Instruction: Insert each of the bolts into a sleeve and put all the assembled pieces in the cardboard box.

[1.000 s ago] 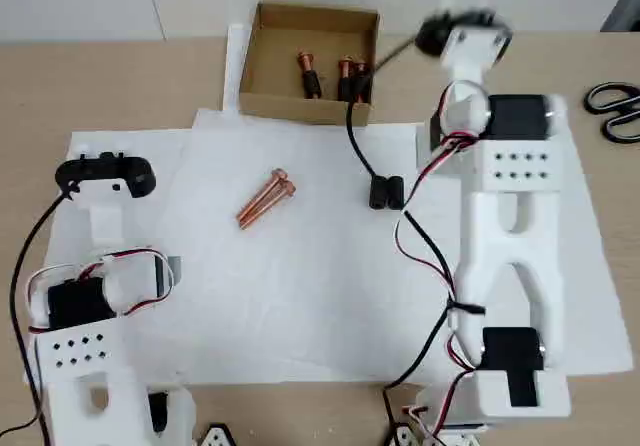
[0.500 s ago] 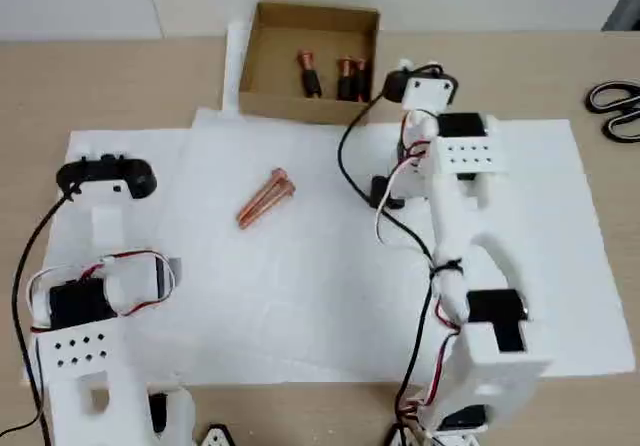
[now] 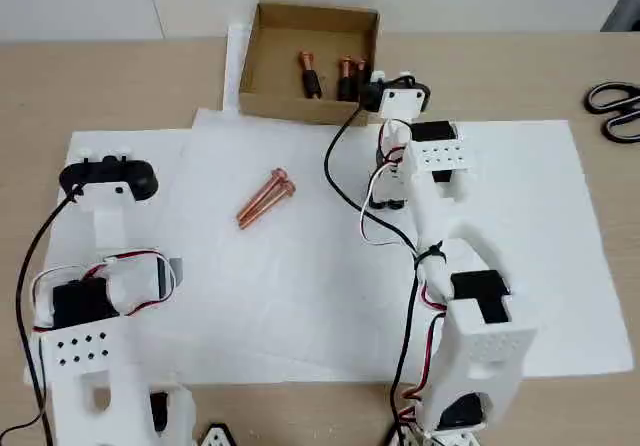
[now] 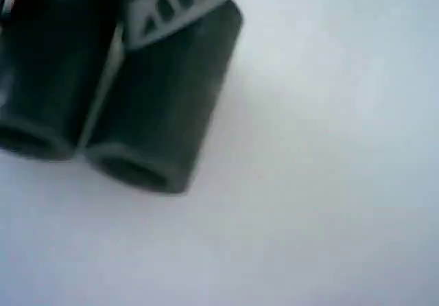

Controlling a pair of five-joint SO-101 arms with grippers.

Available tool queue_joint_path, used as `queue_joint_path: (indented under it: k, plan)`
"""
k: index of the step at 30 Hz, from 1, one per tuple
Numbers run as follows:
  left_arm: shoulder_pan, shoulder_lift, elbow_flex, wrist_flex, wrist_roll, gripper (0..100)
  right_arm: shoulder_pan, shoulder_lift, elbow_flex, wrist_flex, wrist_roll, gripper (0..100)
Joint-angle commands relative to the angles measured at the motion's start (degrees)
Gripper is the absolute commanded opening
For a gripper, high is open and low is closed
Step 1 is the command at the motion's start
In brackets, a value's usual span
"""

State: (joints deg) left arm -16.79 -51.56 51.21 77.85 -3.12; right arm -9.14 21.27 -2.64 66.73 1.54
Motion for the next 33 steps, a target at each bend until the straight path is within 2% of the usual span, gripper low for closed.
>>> queue_joint_path:
  k: [1,11,16,27,30,33]
  plan:
    - [0.26,-0.62,-0.22,-1.23,0.53,20,-0.04,1.36,-2.64,-0.4,-0.35,11.2]
    - [0.26,-0.62,-0.13,-1.23,0.53,20,0.04,6.9,-5.45,-0.22,-0.26,10.2]
    - [0.26,-0.62,-0.13,-1.23,0.53,20,1.8,6.81,-6.15,0.84,1.85,0.3]
    - [0.26,-0.53,-1.01,-0.88,0.62,20,6.64,6.73,-26.73,21.41,5.89,0.4]
    - [0.26,-0.18,-4.35,1.23,0.62,20,7.6,6.73,-35.08,28.35,6.86,0.4]
    - [0.26,0.09,-10.07,2.99,-0.18,20,8.31,6.73,-38.68,29.58,8.18,0.4]
